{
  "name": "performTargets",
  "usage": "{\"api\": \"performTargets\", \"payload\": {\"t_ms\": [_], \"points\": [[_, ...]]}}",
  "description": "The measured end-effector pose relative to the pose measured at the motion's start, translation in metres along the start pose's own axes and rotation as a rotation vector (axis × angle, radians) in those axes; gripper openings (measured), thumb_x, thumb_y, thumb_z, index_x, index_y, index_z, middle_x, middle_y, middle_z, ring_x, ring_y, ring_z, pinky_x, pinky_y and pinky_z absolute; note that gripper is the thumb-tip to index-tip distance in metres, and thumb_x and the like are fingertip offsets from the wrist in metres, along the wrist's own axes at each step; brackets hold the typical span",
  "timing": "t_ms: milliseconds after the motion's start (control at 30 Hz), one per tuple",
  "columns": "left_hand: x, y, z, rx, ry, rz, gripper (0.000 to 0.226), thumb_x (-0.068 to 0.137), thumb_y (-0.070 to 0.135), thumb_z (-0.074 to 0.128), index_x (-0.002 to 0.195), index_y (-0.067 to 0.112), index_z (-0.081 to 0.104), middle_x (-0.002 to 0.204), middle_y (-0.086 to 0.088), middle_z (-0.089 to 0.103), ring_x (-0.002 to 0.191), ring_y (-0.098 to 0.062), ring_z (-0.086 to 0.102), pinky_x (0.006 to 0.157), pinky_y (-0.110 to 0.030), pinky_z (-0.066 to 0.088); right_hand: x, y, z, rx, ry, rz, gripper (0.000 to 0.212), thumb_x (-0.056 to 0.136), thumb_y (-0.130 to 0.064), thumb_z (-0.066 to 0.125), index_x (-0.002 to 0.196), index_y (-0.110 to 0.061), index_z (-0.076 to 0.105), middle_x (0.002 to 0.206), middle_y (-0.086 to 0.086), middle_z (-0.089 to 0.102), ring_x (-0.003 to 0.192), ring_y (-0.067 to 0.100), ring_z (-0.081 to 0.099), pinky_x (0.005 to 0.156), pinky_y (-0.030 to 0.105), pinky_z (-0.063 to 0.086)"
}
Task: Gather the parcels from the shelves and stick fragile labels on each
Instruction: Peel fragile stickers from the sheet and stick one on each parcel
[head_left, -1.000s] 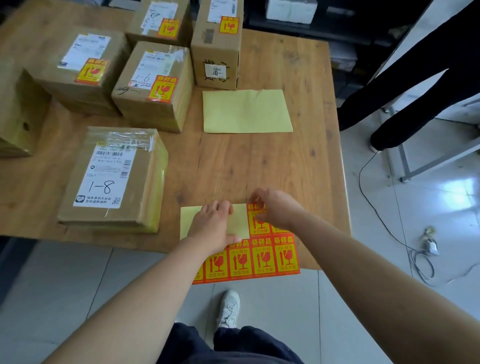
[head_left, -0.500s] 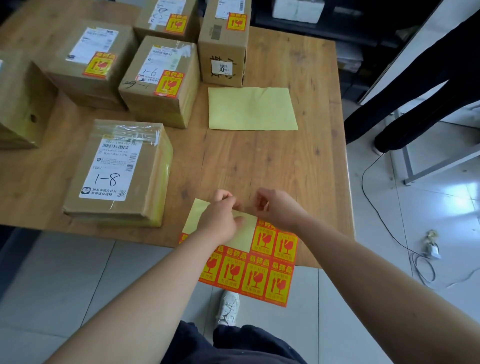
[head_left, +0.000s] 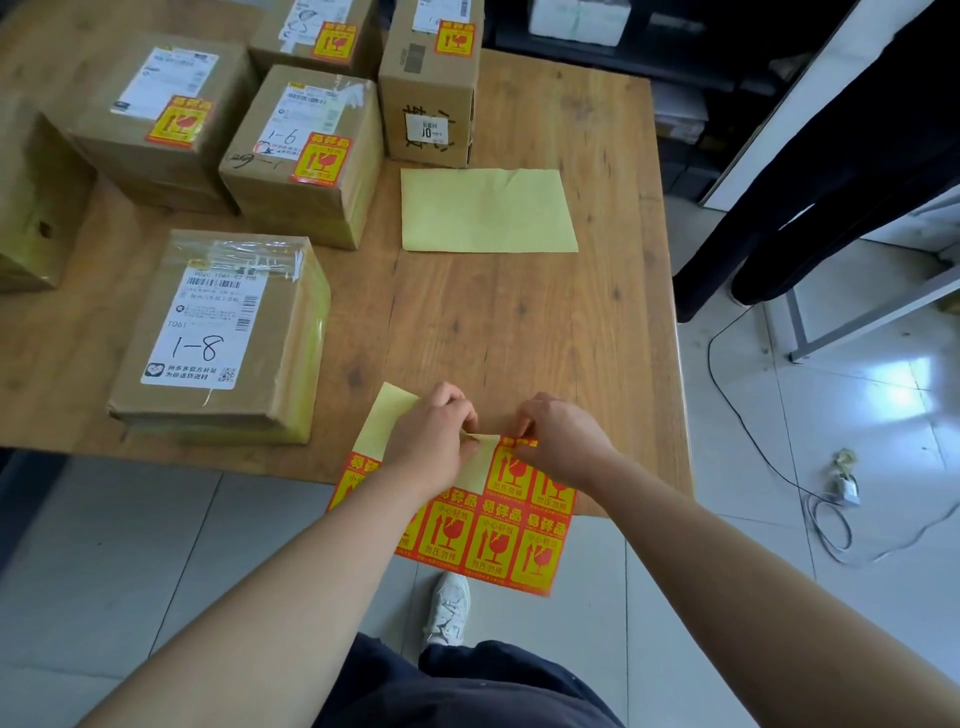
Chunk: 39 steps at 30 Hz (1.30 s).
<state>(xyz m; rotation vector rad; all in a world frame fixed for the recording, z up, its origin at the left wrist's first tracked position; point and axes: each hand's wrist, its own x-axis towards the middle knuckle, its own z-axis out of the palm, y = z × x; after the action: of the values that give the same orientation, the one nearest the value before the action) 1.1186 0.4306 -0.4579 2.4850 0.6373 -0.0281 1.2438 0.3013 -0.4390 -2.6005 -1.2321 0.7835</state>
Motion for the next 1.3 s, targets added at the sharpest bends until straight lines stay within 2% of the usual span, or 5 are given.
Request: {"api": "performTargets", "payload": {"t_ms": [367,500,700,967,1300], "points": [[0.014,0.014,-0.023,-0.422,-0.227,-0.239,0.01,0.091,0.029,0.06,0.1,0.028,0.065,0.101,0.009,0.064,0.088,-0.012,0.059,0.073,-0.029,0.047,-0.011,-0.003,-0.012,0.566,0.088,-0.006,0.021,0.082,-0.007,0.068,0.092,-0.023,0.059,0.087,-0.007,0.069,0.081,0.006,0.066,0.074,0.027,0.057],[0.014,0.017,-0.029,-0.441,-0.298,-0.266,0.023,0.092,0.025,0.059,0.113,0.018,0.065,0.1,0.007,0.061,0.092,-0.012,0.057,0.072,-0.025,0.041,-0.012,-0.007,-0.018,0.545,0.114,-0.058,0.015,0.083,-0.01,0.069,0.09,-0.023,0.066,0.086,-0.009,0.069,0.082,0.003,0.065,0.075,0.022,0.056],[0.01,0.017,-0.038,-0.647,-0.229,-0.293,0.005,0.089,0.023,0.065,0.086,0.028,0.065,0.088,0.01,0.067,0.08,-0.001,0.059,0.061,-0.015,0.041,-0.013,-0.012,-0.026,0.617,0.091,-0.085,0.021,0.085,-0.011,0.067,0.085,-0.032,0.071,0.082,-0.013,0.071,0.077,0.002,0.067,0.068,0.021,0.057],[0.009,0.019,-0.05,-0.558,-0.328,-0.294,0.019,0.094,0.023,0.056,0.082,0.017,0.068,0.074,0.003,0.065,0.068,-0.011,0.058,0.061,-0.026,0.044,-0.012,-0.022,-0.028,0.539,0.092,-0.197,0.031,0.079,-0.008,0.073,0.082,-0.039,0.07,0.081,-0.019,0.068,0.078,-0.003,0.064,0.071,0.012,0.051],[0.013,0.021,-0.055,-0.429,-0.377,-0.288,0.02,0.096,0.025,0.052,0.099,0.014,0.069,0.095,-0.009,0.07,0.089,-0.024,0.065,0.082,-0.04,0.051,-0.007,-0.021,-0.025,0.27,0.1,-0.29,0.007,0.081,-0.015,0.072,0.082,-0.022,0.07,0.084,-0.012,0.066,0.078,0.004,0.061,0.073,0.023,0.053]]}}
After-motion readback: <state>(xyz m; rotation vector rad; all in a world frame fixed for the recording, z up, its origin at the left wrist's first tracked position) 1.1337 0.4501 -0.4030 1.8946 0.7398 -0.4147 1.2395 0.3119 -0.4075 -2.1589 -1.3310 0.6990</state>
